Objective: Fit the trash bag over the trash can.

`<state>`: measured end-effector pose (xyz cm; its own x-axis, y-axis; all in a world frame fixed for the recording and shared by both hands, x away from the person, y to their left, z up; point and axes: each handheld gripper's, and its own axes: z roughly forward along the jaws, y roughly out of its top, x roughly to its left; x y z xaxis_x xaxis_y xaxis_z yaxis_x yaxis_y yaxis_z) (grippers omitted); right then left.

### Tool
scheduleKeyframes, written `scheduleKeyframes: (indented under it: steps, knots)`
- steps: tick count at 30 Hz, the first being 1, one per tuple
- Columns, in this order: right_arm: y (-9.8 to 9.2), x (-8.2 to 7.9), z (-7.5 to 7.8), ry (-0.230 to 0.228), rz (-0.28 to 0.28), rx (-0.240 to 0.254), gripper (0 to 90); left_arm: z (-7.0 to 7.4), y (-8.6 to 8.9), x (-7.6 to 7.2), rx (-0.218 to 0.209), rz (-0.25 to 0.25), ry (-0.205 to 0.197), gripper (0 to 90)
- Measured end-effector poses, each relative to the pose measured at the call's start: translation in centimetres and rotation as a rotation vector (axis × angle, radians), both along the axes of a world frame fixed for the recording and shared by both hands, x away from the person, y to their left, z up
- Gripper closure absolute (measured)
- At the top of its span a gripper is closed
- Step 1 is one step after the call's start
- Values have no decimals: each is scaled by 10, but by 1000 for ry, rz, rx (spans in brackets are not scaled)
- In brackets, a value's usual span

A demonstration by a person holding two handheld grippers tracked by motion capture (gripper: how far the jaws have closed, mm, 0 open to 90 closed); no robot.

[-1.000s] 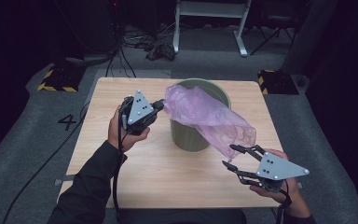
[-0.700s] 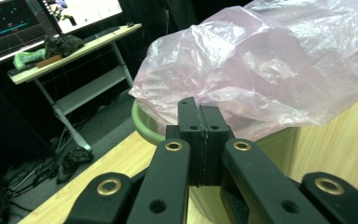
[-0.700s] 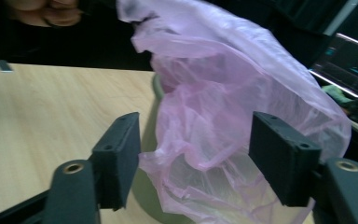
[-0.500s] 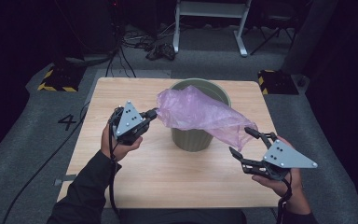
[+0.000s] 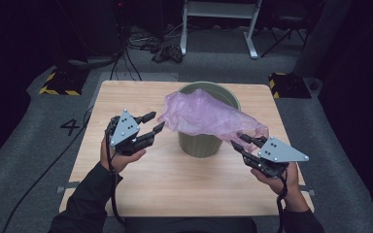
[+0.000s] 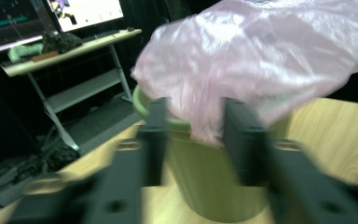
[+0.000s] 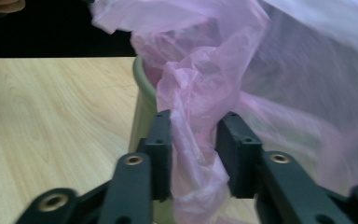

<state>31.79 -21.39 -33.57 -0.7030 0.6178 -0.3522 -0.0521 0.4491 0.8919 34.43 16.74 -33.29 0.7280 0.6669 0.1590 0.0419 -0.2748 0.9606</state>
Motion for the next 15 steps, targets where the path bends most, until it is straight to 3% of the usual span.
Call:
scheduleKeyframes:
  steps: [2,6,11,13,15]
  knots:
    - [1,-1,-1,-7,14,-12,813,-1,-3,-10,15,-67,12,387]
    - [4,-3,-3,-7,40,-35,877,-1,-19,-34,80,-133,-11,330]
    - [5,-5,-3,-8,62,-38,888,-2,-40,-58,53,-232,-9,340]
    - [7,-7,-4,-12,73,-49,886,-5,-55,-66,90,-243,-20,340]
    - [10,-8,-5,-10,89,-52,880,-8,-67,-67,84,-257,-5,339]
